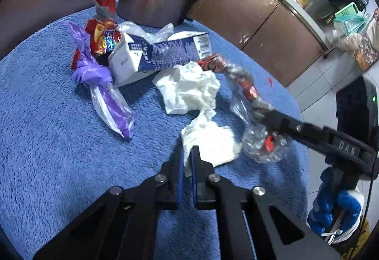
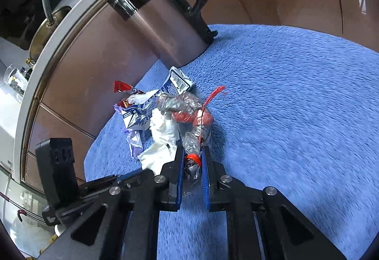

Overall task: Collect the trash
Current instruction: 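Grasp white tissue with the left tool while the right tool grasps clear wrapper, then carry tissue and wrapper to the bin and open both tools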

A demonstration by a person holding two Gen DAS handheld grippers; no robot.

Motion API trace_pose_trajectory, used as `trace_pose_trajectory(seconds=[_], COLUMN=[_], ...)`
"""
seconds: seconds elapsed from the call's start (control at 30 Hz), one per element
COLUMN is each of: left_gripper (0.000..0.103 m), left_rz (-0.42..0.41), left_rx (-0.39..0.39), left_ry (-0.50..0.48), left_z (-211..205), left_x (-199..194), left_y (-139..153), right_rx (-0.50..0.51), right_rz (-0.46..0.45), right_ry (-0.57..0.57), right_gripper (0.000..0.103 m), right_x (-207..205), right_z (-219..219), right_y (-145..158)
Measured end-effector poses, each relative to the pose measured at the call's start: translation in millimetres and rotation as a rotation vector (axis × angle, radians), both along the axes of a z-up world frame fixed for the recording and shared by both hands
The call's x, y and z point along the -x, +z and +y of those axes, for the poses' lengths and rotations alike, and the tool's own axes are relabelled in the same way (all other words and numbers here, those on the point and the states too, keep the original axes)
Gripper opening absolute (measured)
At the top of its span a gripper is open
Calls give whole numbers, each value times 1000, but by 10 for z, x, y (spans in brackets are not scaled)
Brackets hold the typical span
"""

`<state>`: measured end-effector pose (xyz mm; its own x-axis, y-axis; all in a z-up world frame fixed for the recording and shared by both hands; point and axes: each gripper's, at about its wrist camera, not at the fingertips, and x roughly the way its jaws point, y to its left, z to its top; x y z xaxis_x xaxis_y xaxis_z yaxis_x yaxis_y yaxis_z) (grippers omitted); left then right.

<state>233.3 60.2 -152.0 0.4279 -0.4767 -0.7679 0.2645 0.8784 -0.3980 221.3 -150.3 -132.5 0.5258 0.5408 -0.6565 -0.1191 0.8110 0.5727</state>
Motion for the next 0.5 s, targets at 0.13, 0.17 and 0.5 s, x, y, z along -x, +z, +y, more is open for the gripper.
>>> trace_pose_trajectory(seconds=[0.13,0.17,0.5], left_gripper=[4,4,4], left_rz=[-41,-49,-167], left_rx=[-10,-9,-6], left_ry=[19,23,15], left_z=[81,106,179], left_x=[173,213,815], left_y=[166,209,906], right_rx=[6,6,-43], right_rz=[-25,-36,-155], right_ry=[-12,-14,-85], right_gripper=[13,13,13], right_x=[242,324,1149], right_z=[-114,-150,-648], right_y=[86,125,560])
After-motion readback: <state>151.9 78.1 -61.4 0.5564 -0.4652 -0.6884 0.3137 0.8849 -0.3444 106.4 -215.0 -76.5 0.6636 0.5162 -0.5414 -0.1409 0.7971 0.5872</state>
